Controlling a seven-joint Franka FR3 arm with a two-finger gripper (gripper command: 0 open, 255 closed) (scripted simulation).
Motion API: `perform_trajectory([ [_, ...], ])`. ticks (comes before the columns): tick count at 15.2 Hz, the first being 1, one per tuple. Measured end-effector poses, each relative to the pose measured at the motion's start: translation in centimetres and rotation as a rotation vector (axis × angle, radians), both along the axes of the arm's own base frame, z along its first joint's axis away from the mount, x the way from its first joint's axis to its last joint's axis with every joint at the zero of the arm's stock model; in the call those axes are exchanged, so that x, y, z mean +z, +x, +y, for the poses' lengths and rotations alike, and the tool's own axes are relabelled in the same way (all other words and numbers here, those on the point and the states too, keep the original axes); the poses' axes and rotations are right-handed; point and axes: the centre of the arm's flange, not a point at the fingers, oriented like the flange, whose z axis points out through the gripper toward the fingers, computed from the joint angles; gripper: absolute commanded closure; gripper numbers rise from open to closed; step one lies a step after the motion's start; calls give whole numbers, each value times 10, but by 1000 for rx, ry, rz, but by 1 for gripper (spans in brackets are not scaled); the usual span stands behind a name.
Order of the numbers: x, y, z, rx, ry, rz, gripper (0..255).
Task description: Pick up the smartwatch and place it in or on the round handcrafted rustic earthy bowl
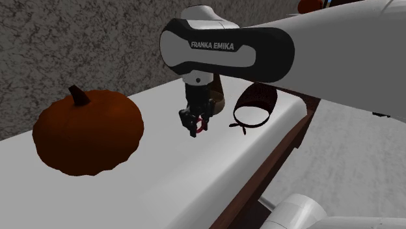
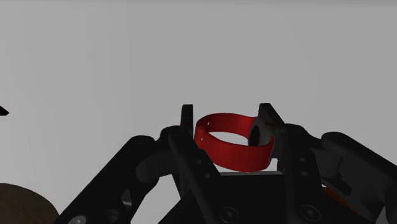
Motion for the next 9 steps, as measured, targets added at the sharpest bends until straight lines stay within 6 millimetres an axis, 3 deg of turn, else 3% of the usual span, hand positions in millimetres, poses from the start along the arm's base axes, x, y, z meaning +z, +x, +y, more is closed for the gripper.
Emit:
perform_trajectory([
  [6,30,1,0,0,0,0,255],
  [9,33,17,-23,0,1,1,255],
])
